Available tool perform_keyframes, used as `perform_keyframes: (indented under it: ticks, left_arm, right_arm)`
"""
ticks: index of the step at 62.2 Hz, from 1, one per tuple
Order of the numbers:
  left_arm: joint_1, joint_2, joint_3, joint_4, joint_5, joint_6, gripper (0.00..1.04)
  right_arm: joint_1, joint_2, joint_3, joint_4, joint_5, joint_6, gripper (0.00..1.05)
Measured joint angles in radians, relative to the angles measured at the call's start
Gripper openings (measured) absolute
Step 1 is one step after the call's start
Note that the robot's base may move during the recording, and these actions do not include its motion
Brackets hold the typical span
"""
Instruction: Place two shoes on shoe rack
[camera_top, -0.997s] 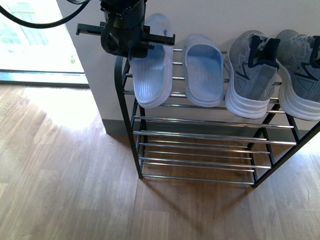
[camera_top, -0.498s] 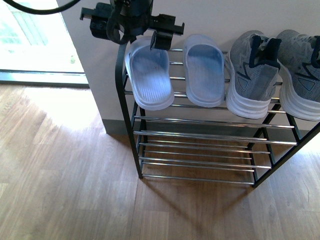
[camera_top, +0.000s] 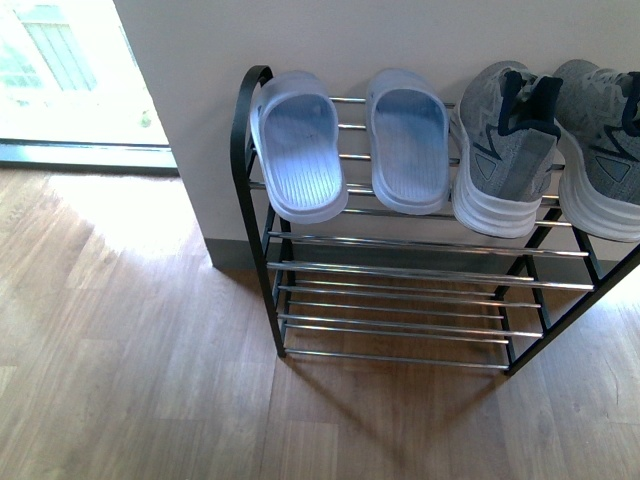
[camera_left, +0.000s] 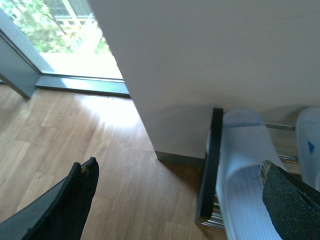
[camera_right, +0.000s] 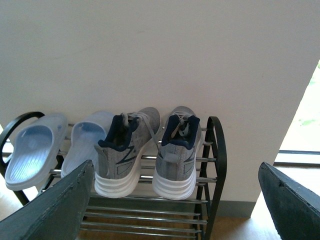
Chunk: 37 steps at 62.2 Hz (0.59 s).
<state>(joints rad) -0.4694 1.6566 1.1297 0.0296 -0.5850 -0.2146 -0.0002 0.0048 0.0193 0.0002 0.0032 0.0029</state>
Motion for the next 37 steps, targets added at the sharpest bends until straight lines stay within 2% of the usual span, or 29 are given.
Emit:
perform_keyframes:
  ticks: [12,19,30,37]
  left_arm:
    - [0.005,-0.329,-0.252,-0.048,-0.108,-0.035,0.95]
    - [-0.011,-0.576,-0.396,-0.170,-0.214,-0.087,0.95]
    - [-0.048,-0.797,-0.505,-0.346,-0.286,-0.205,0.95]
    - [-0.052,-0.830,-0.521,-0.360,-0.289,-0.250,0.95]
  right_arm:
    - [0.000,0.000,0.000,0.000,0.000,0.000,0.96]
    - [0.000,0.000,0.000,0.000,0.000,0.000,0.96]
    - [0.000,0.000,0.000,0.000,0.000,0.000,0.96]
    - [0.000,0.000,0.000,0.000,-0.001,0.000,0.96]
